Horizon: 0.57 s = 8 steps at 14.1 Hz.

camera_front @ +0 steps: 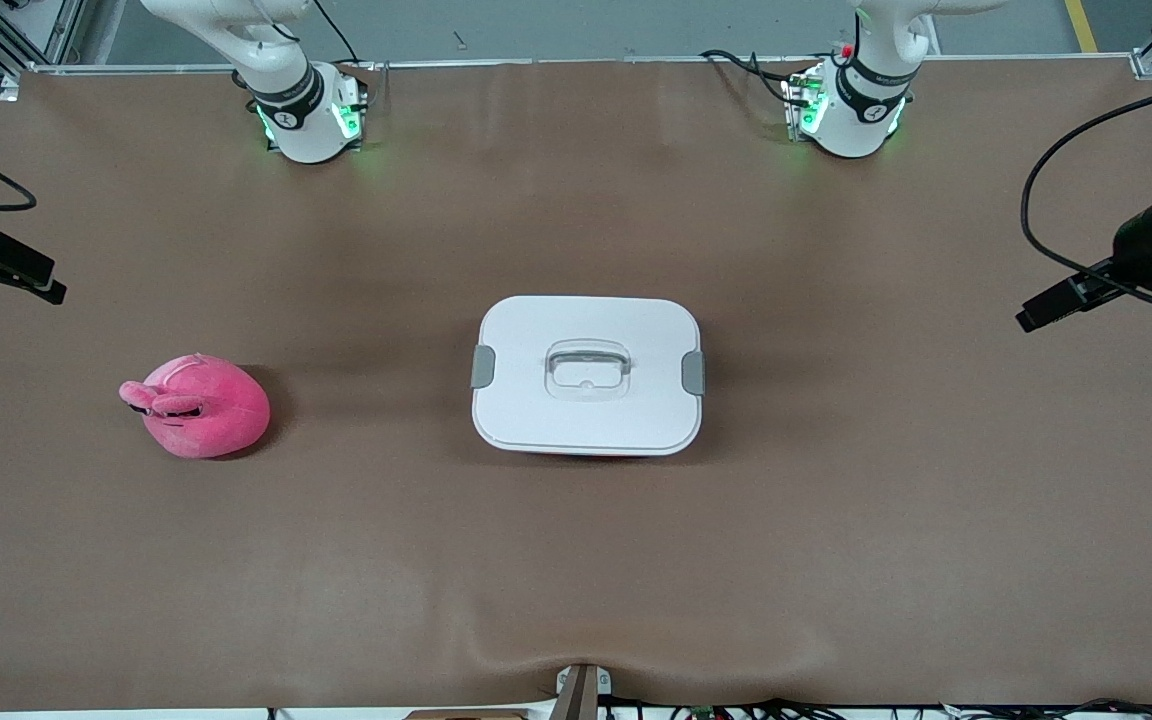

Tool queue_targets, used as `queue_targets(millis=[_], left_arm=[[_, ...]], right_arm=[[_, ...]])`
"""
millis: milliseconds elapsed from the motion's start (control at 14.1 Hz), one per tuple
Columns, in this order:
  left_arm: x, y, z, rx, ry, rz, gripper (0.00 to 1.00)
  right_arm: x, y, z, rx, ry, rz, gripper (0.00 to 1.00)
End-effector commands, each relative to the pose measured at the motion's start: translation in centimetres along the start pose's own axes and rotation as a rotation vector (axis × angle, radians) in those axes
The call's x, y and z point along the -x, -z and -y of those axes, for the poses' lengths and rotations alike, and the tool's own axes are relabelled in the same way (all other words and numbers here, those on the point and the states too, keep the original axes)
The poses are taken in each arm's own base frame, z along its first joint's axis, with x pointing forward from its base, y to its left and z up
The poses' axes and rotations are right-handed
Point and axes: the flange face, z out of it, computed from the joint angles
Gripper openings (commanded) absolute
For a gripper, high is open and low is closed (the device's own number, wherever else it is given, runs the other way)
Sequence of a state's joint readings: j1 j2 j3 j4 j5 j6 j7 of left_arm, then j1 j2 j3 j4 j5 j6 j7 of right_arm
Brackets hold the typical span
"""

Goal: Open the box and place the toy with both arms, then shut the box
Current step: 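Reach the left gripper to the box lid handle while the right gripper reaches the toy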

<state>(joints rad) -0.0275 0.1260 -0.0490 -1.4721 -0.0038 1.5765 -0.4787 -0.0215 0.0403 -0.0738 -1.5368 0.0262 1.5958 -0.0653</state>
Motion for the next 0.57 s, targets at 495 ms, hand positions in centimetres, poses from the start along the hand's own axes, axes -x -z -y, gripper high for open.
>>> queue_targets(millis=[495], left_arm=[[1.6,-2.6,-8.3,0.033,0.24,-0.014,1.0]], right_arm=[[-0.6,0.0,0.3,-0.009,-0.002,0.0,1.0]])
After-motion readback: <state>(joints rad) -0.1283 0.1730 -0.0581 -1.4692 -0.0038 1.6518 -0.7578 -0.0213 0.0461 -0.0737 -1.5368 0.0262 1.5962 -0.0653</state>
